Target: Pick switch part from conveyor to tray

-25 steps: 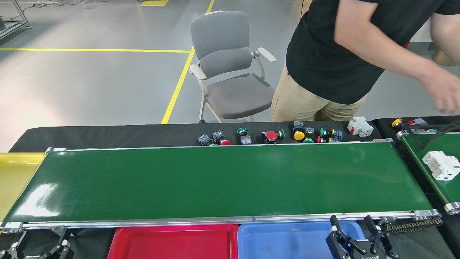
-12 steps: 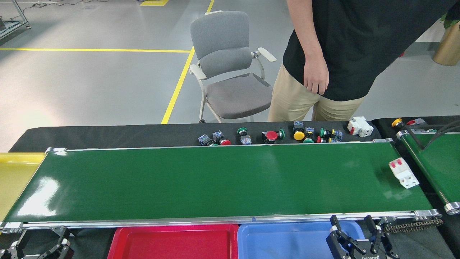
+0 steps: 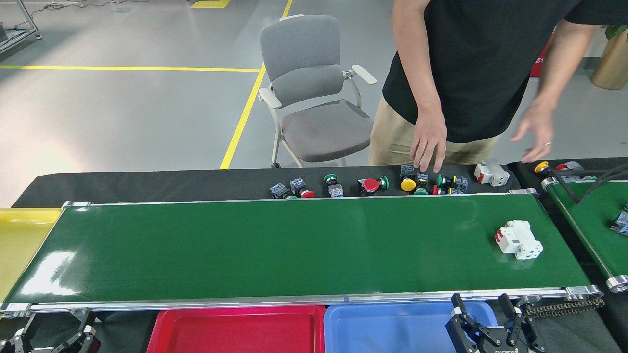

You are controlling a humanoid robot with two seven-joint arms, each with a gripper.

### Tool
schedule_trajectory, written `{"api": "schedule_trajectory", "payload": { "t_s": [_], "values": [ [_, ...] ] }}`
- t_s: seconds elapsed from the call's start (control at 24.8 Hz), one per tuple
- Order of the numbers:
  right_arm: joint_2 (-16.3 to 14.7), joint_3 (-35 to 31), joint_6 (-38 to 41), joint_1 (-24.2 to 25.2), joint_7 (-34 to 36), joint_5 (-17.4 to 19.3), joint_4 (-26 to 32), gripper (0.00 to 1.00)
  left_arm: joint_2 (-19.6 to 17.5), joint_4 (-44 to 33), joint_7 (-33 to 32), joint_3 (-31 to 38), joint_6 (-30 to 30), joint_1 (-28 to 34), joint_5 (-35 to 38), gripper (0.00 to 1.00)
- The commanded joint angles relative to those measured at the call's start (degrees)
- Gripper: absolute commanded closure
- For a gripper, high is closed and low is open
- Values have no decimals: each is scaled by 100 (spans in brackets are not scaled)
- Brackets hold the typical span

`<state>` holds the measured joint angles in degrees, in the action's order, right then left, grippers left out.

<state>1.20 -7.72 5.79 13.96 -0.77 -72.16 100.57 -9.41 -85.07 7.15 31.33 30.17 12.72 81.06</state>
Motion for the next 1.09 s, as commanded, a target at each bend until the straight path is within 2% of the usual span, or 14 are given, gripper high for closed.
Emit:
{"api": "schedule_trajectory", "payload": {
  "t_s": [0.0, 0.12, 0.24, 0.65, 0.81, 1.05],
  "values": [
    [-58, -28, -535, -280, -362, 9, 77, 1, -52, -62, 59, 31, 6, -33, -37, 0],
    [-366, -28, -931, -614, -845, 17, -11, 1, -52, -71, 59, 22, 6, -42, -37, 0],
    [-577, -28, -1036, -939, -1012, 17, -459, 1, -52, -62, 59, 22, 6, -42, -29, 0],
    [-647, 34, -1036, -1932, -1004, -62, -1663, 1, -52, -53, 59, 5, 6, -77, -29, 0],
    [-665, 587, -1054, -2433, -1004, -202, -2138, 1, -52, -44, 59, -4, 6, -86, -29, 0],
    [-612, 1124, -1124, -2617, -977, -255, -2551, 1, -61, -18, 59, -4, 6, -165, -20, 0]
  ]
}}
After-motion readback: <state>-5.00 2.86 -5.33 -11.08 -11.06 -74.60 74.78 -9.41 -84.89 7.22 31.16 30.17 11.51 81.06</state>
